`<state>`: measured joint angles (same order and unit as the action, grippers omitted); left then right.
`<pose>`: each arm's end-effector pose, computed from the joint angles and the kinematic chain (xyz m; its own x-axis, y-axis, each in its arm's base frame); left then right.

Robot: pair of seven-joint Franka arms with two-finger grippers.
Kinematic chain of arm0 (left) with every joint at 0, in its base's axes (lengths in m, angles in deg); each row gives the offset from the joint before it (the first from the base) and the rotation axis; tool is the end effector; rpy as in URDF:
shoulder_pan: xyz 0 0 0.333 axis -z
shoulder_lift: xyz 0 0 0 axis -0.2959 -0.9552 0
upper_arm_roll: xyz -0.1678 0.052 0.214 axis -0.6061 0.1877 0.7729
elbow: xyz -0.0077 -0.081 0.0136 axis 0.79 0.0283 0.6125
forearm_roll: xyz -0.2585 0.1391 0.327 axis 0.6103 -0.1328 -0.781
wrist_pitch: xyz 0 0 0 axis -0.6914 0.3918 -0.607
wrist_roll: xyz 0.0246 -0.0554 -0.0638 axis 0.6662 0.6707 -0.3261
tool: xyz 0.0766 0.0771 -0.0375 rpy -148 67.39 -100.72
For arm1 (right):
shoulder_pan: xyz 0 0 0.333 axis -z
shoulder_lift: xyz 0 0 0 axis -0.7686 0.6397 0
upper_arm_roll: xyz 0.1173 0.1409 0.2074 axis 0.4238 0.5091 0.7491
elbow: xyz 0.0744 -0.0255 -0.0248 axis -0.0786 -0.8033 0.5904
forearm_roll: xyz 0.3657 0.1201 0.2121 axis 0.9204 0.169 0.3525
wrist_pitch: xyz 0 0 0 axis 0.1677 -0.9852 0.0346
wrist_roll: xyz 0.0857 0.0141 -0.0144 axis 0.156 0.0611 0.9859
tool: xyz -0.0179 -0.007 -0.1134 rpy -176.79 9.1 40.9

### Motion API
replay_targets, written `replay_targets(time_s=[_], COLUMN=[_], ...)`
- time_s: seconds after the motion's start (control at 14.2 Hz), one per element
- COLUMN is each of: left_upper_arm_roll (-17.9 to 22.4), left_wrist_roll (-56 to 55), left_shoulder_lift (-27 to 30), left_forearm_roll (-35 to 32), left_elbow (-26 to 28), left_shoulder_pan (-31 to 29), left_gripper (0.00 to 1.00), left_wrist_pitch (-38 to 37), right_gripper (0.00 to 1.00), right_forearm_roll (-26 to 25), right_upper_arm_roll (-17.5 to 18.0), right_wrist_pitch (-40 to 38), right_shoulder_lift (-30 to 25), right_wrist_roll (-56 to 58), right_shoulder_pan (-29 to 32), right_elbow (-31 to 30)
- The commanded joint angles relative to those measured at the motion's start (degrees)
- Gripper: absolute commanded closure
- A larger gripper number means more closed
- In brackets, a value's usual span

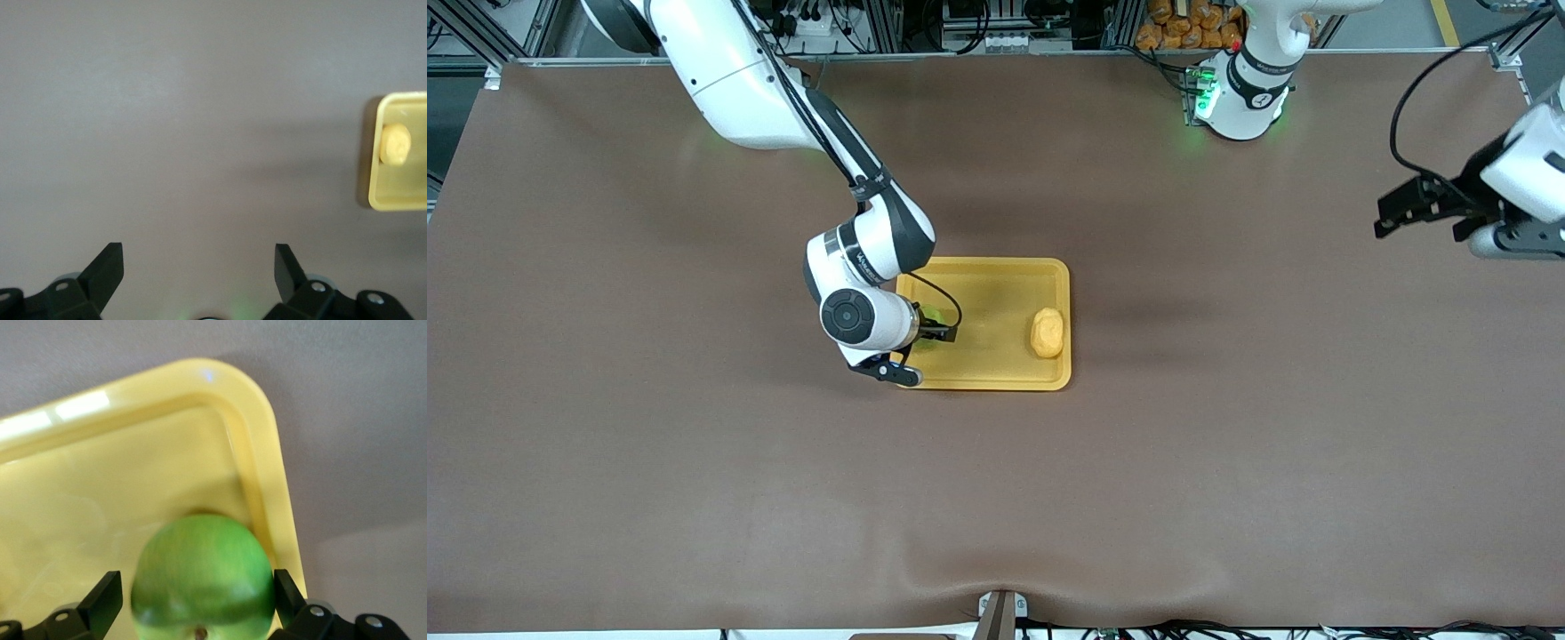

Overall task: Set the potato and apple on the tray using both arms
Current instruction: 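Carry the apple over the tray with the right gripper while the left gripper retracts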

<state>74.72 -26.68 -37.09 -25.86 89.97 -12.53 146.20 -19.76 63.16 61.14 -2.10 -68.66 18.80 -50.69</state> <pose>0.5907 -0.0483 0.5743 0.9951 -0.0992 0.0039 -0.0991 -0.9949 -0.0165 0.5709 0.3689 0.1368 0.9162 -0.2619 -0.3032 -0.2884 -0.9564 -0.0453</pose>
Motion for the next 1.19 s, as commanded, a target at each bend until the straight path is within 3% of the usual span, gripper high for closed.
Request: replay_targets(time_s=[0.0, 0.14, 0.56, 1.12], left_upper_arm_roll=[1.2, 0.9, -0.2, -1.2], left_wrist_roll=[5.7, 6.2, 0.7, -2.1], left_shoulder_lift=[0.4, 0.5, 0.2, -0.1], left_forearm_roll=[0.4, 0.1, -0.2, -1.3], left_elbow=[-0.9, -1.1, -2.1, -2.3], left_shoulder_pan=[1.0, 0.9, 1.2, 1.5], left_gripper=[0.0, 0.0, 0.0, 0.0], left_wrist_pitch=[-1.5, -3.8, -4.6, -4.7], right_gripper=[0.0, 0.0, 0.0, 0.0], right_forearm_roll=[1.0, 0.9, 0.4, -0.6], right_upper_arm_roll=[-0.5, -0.6, -0.8, -1.8], right_wrist_pitch=[-0.8, -2.0, -25.7, -38.7], right_shoulder_lift=[-0.5, -1.1, -2.1, -5.9], right_wrist_roll=[-0.5, -0.4, 0.2, 0.3], right_shoulder_pan=[-0.1, 0.0, 7.8, 20.2], right_elbow=[2.2, 4.2, 19.3, 30.2])
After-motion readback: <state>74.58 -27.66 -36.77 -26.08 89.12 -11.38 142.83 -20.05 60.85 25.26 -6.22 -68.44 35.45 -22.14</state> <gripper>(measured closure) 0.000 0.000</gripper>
